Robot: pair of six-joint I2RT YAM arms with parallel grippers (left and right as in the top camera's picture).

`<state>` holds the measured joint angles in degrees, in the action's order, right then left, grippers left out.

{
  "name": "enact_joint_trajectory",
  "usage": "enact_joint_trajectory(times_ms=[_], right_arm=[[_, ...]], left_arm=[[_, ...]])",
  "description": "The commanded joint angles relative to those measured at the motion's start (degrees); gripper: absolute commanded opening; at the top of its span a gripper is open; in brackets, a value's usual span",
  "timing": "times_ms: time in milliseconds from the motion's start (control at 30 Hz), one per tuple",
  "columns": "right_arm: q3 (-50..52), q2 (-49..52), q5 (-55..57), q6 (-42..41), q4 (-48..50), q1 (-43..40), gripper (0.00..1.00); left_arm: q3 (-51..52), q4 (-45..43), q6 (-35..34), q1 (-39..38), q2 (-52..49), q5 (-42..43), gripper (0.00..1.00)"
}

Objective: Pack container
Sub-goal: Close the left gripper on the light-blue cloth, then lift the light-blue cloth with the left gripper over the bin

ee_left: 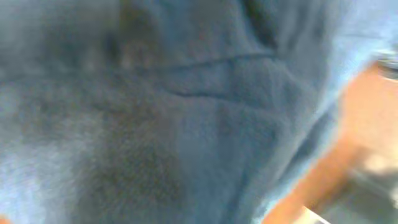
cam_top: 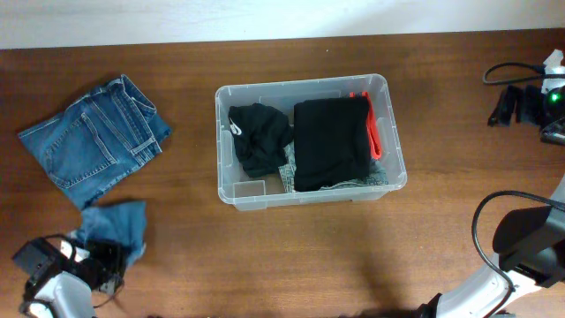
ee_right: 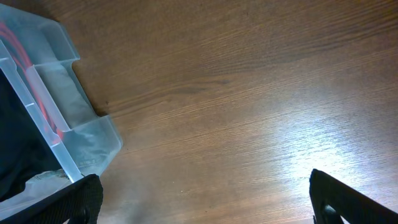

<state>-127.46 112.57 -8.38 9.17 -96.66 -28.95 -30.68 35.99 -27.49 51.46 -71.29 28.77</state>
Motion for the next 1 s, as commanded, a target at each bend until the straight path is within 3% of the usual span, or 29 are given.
enact_joint_trajectory(times_ms=[0,200,367,600,700,967], right_arm=[[-0.11,-0.46,0.26,0.02,0.0,0.04,0.98],[-0.11,-0.46,0.26,0.02,0.0,0.04,0.98],[-0.11,-0.46,0.26,0.02,0.0,0.04,0.98],[-0.11,-0.46,0.26,0.02,0.0,0.04,0.98],[-0.11,-0.46,0.26,0.02,0.0,0.04,0.98],[-0.11,-0.46,0.26,0.02,0.0,0.04,0.98]], left_arm=[[-7.04,-0.39,0.13,0.09,2.78,16.57,0.0],[-16.85,2.84,0.13,-0.46,8.07,18.6,0.01],[-25.62,5.66,0.11,-6.45,12.2,18.58,0.01],[-37.29,5.29,0.46,-27.39,13.14,15.56,0.0],[-40.37,4.98,4.52,-36.35,13.11,11.93,0.0],[-42.8,4.59,8.26,-61.77,9.81,-11.47,0.0]])
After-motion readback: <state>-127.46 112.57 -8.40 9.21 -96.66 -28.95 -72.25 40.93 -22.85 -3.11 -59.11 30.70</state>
